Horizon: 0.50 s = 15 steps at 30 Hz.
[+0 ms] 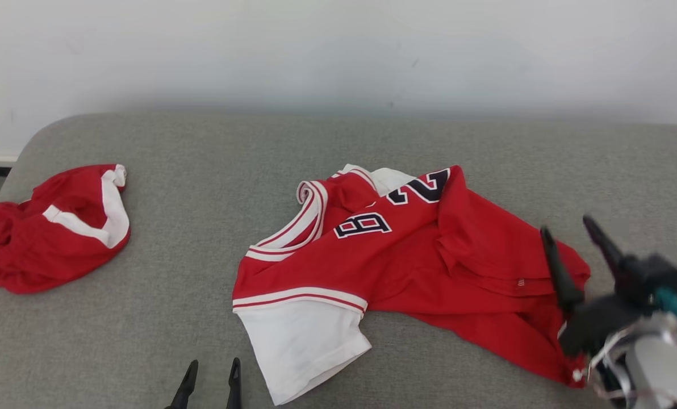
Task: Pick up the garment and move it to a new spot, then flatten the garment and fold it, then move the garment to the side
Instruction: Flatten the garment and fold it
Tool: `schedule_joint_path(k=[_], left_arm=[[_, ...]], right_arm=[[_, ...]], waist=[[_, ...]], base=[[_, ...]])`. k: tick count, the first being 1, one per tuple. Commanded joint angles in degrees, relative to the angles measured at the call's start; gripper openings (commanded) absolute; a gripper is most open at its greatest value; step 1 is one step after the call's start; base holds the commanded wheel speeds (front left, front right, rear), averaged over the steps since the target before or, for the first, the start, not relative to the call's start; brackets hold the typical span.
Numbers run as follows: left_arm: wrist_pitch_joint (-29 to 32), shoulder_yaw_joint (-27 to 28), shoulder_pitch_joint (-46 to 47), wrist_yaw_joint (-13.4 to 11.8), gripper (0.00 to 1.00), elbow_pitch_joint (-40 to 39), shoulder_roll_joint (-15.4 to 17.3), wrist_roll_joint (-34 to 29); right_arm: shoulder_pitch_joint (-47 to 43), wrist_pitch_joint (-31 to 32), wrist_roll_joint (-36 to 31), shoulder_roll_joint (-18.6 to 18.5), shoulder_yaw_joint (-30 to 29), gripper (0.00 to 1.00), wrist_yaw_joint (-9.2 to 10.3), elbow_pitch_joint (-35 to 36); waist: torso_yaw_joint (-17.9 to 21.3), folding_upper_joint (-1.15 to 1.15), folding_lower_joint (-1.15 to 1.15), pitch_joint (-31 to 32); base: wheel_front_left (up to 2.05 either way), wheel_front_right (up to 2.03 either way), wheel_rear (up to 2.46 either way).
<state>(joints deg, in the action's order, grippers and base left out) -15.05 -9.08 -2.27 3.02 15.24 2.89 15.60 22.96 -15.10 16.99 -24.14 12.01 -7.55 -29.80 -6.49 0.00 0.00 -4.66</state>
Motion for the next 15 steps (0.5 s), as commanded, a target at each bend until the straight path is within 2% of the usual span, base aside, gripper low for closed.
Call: schedule_joint_path(k=[1,7,15], left_arm=[[-0.2,0.1,-0.5,0.1,1.00,-0.1,0.0,-0.9],[-0.2,0.1,-0.6,0.5,1.00,0.0,0.0,-0.8],[-0.2,-0.2,0.0,0.7,1.00,0.3,0.0,-1.0]], right_arm=[[-3.1,-0.1,-0.8,0.8,-0.9,1.00,0.14,1.8],[-11.4,-0.1,-1.9,3.1,-0.3,1.00,0.14,5.9],[-9.2,-0.1,-2.2,5.0,3.2,1.00,0.14,2.9]], waist=[[1.0,0.00,0.00,1.0],[1.9,0.00,0.00,0.9],[1.0,0.00,0.00,0.8]], base=[[0.00,0.00,0.00],[0.00,0.00,0.00],[0.00,0.00,0.00]])
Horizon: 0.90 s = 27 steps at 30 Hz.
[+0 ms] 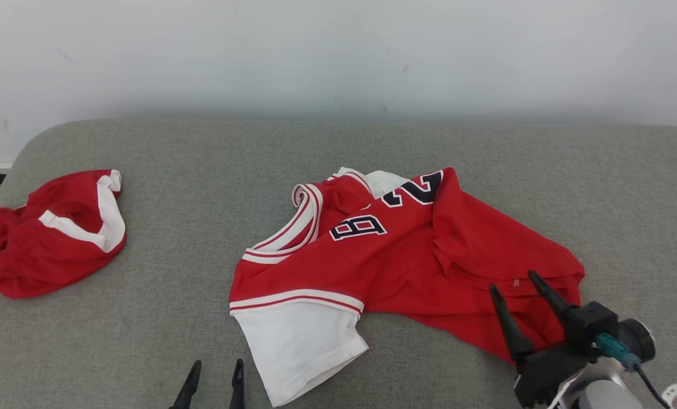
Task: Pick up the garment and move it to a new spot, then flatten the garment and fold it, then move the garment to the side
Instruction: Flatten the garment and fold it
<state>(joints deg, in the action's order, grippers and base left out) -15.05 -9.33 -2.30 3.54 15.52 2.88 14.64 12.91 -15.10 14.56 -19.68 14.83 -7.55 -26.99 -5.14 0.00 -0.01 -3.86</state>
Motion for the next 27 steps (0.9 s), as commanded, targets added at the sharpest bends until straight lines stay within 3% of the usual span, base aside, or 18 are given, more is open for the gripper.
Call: schedule_joint_path(k=[1,8,18,20,21,22,23,27], left_arm=[[-0.2,0.1,0.0,0.2,1.00,0.2,0.0,-0.1],[-0.2,-0.6,0.2,-0.1,1.00,0.1,0.0,0.8],[-0.2,-0.3,1.1,-0.1,1.00,-0.1,0.0,0.6],[-0.2,-0.4,1.2,-0.2,1.00,-0.2,0.0,0.7],[-0.2,-0.4,1.2,-0.2,1.00,-0.2,0.0,0.8],[-0.2,-0.4,1.2,-0.2,1.00,-0.3,0.0,0.8],[-0.2,-0.4,1.3,-0.3,1.00,-0.3,0.0,0.8],[-0.2,-0.3,1.1,-0.4,1.00,-0.3,0.0,1.0]], right_arm=[[1.3,-0.1,0.3,1.1,1.2,1.00,0.14,-0.4],[6.9,-0.1,1.7,4.8,5.5,1.00,0.14,-9.0],[13.2,-0.1,0.5,6.9,4.6,1.00,0.14,-19.6],[14.2,-0.1,0.5,7.1,4.1,0.78,0.14,-21.2],[14.6,-0.1,0.3,7.1,3.8,0.47,0.14,-21.6],[14.9,-0.1,0.1,7.2,3.5,0.30,0.14,-22.0],[15.1,0.0,-0.2,7.2,3.1,0.02,0.14,-22.4],[15.4,-0.1,-1.0,7.4,1.6,0.00,0.14,-22.4]], waist=[[-0.6,0.00,0.01,0.0],[-3.2,0.00,0.01,-0.5],[-5.6,0.00,0.01,-1.8],[-5.9,0.00,0.01,-2.1],[-6.0,0.00,0.01,-2.2],[-6.1,0.00,0.01,-2.3],[-6.2,0.00,0.01,-2.4],[-6.2,0.00,0.01,-2.7]], base=[[0.00,0.00,0.00],[0.00,0.00,0.00],[0.00,0.00,0.00],[0.00,0.00,0.00],[0.00,0.00,0.00],[0.00,0.00,0.00],[0.00,0.00,0.00],[0.00,0.00,0.00]])
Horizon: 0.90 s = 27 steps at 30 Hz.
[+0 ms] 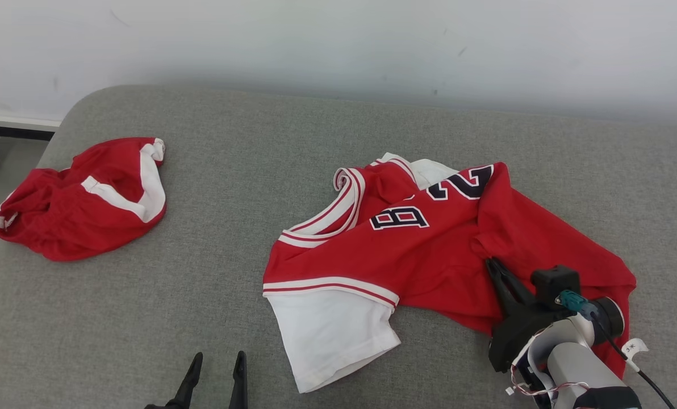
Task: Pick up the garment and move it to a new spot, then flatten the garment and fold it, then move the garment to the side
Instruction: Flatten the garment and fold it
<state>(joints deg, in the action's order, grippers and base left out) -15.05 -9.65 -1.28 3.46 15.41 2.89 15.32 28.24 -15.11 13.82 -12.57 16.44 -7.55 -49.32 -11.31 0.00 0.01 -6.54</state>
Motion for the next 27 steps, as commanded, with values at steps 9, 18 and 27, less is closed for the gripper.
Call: schedule_joint_path(k=[9,18,27], left_arm=[[-0.2,0.7,-1.6,-0.3,1.00,0.0,0.0,0.1],[-0.2,0.1,-2.0,-0.4,1.00,-0.3,0.0,0.2],[-0.2,-0.4,-2.0,-0.4,1.00,0.1,0.0,0.4]], right_arm=[[-7.0,0.0,4.3,-0.3,-2.3,0.00,0.14,12.4],[-15.1,1.5,12.6,-3.6,-5.0,0.00,0.14,30.3],[-18.9,10.0,15.7,-6.1,-12.5,0.00,0.14,46.8]], waist=[[2.7,0.00,-0.01,2.1],[7.8,0.00,-0.01,3.0],[7.9,0.00,-0.01,3.4]], base=[[0.00,0.00,0.00],[0.00,0.00,0.00],[0.00,0.00,0.00]])
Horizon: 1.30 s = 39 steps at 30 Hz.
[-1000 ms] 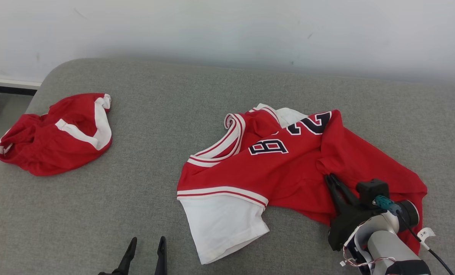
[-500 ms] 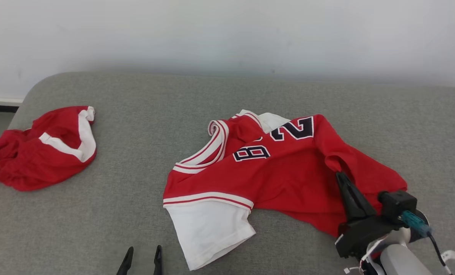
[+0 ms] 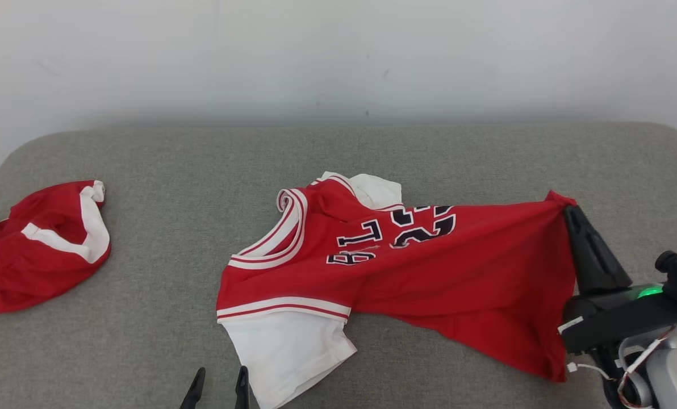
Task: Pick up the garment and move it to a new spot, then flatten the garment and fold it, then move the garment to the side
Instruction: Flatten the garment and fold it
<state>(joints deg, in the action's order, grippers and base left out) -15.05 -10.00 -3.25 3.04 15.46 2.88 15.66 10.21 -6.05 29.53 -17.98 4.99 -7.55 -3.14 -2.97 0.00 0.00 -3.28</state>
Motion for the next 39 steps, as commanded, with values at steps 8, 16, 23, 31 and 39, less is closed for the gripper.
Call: schedule_joint_path(k=[8,16,23,31,39], left_arm=[[-0.2,-0.8,0.4,-0.1,1.00,0.4,0.0,0.6],[-0.2,-1.2,1.4,0.2,1.00,0.4,0.0,0.8],[-0.2,-2.2,2.6,0.2,1.00,0.8,0.0,0.9],[-0.2,-1.7,0.7,-0.4,1.00,0.8,0.0,1.3],[-0.2,-1.2,0.2,-0.2,1.00,0.2,0.0,0.3]], right_arm=[[3.0,6.2,1.2,-2.2,-4.1,0.00,0.14,-1.5],[12.1,6.2,-0.6,-3.8,-0.9,0.00,0.14,-15.6],[21.4,0.7,-3.2,-4.0,1.5,1.00,0.14,-36.1],[22.3,-7.8,-3.0,-4.6,6.7,1.00,0.14,-43.2],[15.7,-9.1,0.2,-6.6,7.0,1.00,0.14,-40.6]], waist=[[-3.4,0.00,0.00,0.1],[-4.9,0.00,0.00,-1.3],[-6.8,0.00,0.00,-2.5],[-6.0,0.00,0.00,-0.7],[-3.8,0.00,0.00,-0.2]], base=[[0.00,0.00,0.00],[0.00,0.00,0.00],[0.00,0.00,0.00],[0.00,0.00,0.00],[0.00,0.00,0.00]])
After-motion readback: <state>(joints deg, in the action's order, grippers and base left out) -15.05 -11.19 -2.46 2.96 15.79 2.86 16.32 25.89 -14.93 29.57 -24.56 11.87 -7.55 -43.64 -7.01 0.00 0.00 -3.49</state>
